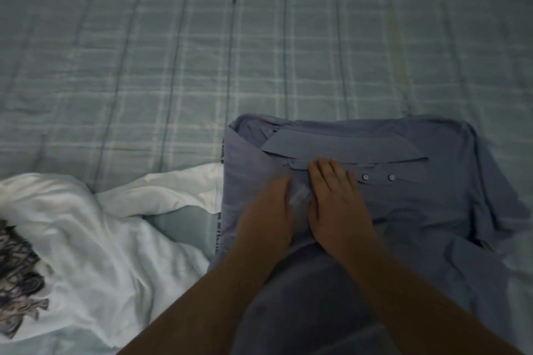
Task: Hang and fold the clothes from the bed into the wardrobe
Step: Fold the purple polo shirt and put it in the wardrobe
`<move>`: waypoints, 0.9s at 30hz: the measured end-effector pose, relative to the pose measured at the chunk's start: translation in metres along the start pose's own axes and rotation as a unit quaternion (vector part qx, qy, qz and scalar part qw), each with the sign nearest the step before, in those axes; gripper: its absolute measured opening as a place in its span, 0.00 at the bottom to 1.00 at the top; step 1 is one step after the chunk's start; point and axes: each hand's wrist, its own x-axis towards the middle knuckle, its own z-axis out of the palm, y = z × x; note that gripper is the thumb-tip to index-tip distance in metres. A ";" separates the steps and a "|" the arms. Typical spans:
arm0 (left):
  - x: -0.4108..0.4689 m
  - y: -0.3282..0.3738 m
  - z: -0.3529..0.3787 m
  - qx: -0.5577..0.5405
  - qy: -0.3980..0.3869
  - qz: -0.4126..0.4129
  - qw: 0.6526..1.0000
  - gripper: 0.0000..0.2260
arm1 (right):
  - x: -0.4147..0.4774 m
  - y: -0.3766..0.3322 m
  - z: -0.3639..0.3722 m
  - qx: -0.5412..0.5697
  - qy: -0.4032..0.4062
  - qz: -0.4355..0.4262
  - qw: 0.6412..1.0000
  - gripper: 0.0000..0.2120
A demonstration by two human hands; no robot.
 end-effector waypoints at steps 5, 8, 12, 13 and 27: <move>-0.015 -0.039 -0.002 0.228 0.030 0.091 0.969 0.24 | -0.004 -0.016 0.003 -0.032 -0.012 -0.035 0.999 0.27; -0.034 -0.052 0.016 0.277 0.003 0.088 0.957 0.27 | -0.006 -0.012 0.011 -0.074 -0.029 -0.050 0.996 0.28; -0.050 -0.054 0.037 0.270 -0.012 0.089 0.959 0.30 | -0.003 -0.009 0.014 -0.090 -0.035 -0.035 0.995 0.29; -0.050 -0.054 0.041 0.269 -0.011 0.084 0.959 0.30 | -0.002 -0.009 0.014 -0.089 -0.037 -0.032 0.995 0.29; -0.028 0.073 0.079 0.161 0.045 0.151 0.974 0.25 | -0.069 0.096 -0.053 0.036 0.065 0.093 0.993 0.28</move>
